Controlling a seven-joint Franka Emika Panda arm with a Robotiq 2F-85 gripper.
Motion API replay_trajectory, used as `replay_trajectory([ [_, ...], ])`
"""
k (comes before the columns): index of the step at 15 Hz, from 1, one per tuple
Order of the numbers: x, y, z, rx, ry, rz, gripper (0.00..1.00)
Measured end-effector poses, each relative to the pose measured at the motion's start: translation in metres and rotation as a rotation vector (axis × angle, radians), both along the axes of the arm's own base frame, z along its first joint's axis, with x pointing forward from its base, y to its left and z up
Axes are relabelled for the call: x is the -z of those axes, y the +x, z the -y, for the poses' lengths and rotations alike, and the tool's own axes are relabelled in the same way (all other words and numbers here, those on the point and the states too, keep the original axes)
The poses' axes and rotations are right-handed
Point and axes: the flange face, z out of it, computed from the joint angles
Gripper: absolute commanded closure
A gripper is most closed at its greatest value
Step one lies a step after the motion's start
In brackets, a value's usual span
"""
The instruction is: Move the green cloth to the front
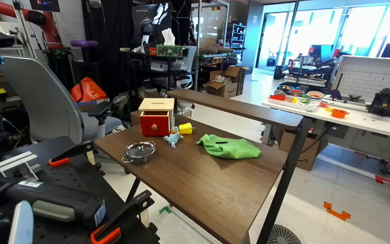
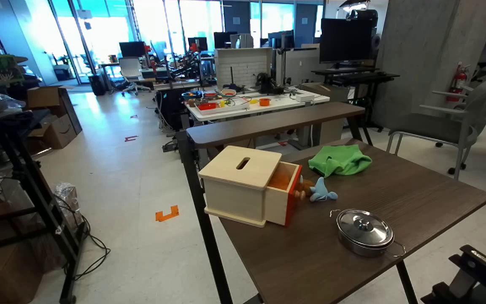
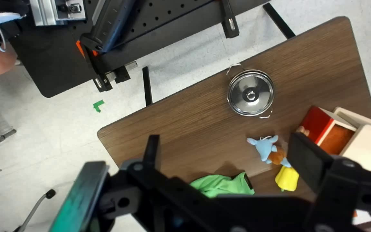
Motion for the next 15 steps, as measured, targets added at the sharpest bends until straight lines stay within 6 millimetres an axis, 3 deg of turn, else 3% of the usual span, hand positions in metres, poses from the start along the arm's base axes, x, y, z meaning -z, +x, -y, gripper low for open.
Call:
replay_trajectory([
  [4, 0.000, 0.044, 0.010, 0.067, 0.032, 0.058, 0.00],
  [7, 0.008, 0.088, 0.021, 0.119, 0.059, 0.133, 0.00],
  [11, 0.039, 0.149, 0.044, 0.189, 0.059, 0.201, 0.00],
  [15, 0.084, 0.203, 0.072, 0.254, 0.057, 0.194, 0.00],
])
